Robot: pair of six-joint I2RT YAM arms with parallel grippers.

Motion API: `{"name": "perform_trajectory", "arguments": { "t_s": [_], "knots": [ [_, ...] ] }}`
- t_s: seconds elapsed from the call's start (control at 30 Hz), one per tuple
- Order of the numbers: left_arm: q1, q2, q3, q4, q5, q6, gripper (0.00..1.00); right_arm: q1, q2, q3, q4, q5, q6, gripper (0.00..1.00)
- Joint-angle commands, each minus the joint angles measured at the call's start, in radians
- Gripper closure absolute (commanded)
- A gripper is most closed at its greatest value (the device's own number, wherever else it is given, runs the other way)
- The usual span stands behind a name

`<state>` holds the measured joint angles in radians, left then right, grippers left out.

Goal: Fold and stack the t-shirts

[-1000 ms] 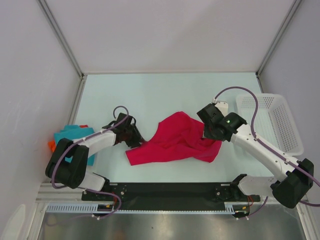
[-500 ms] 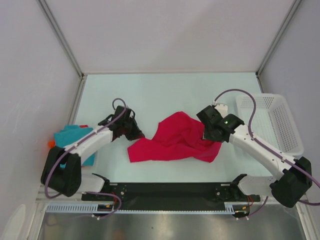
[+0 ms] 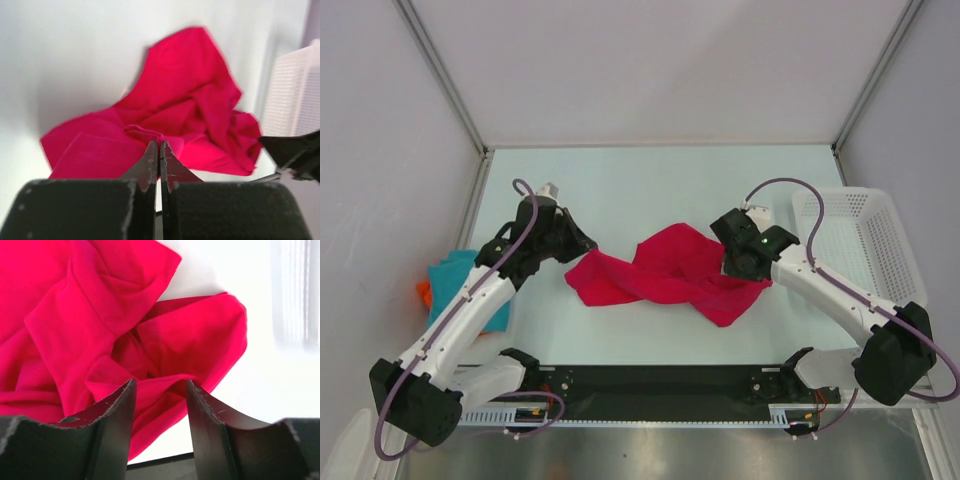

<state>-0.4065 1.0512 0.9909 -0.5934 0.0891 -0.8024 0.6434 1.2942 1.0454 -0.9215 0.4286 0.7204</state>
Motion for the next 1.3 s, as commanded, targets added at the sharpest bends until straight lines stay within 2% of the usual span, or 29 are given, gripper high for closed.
{"name": "perform_trajectory", "arguments": {
  "t_s": [0.0,0.13,0.4,0.8,0.83,0.97,1.27],
  "knots": [
    [-0.005,-0.025,-0.025,-0.060,-0.044,0.022,1.00,-0.022,-0.019,0.025,0.000,0.027,-0.018,0.49],
    [-0.005,-0.071,-0.018,-0.101,-0.074,0.040,1.00,-0.036,-0.036,0.019,-0.008,0.024,-0.027,0.47],
    [-0.003,-0.086,-0.061,-0.089,-0.032,0.017,1.00,-0.039,-0.001,-0.028,0.058,-0.034,-0.025,0.46],
    [0.003,-0.059,-0.058,-0.066,-0.019,0.025,1.00,0.035,0.175,0.010,0.151,-0.114,-0.022,0.41],
    [0.005,-0.057,-0.061,-0.065,-0.019,0.026,1.00,0.039,0.185,0.002,0.156,-0.122,-0.018,0.44],
    [0.021,-0.060,-0.083,-0.052,-0.006,0.031,1.00,0.059,0.192,-0.036,0.181,-0.134,-0.006,1.00],
    [0.064,-0.030,-0.049,-0.034,0.023,0.066,1.00,0.067,0.070,0.040,0.076,0.024,-0.001,1.00]
  ]
}}
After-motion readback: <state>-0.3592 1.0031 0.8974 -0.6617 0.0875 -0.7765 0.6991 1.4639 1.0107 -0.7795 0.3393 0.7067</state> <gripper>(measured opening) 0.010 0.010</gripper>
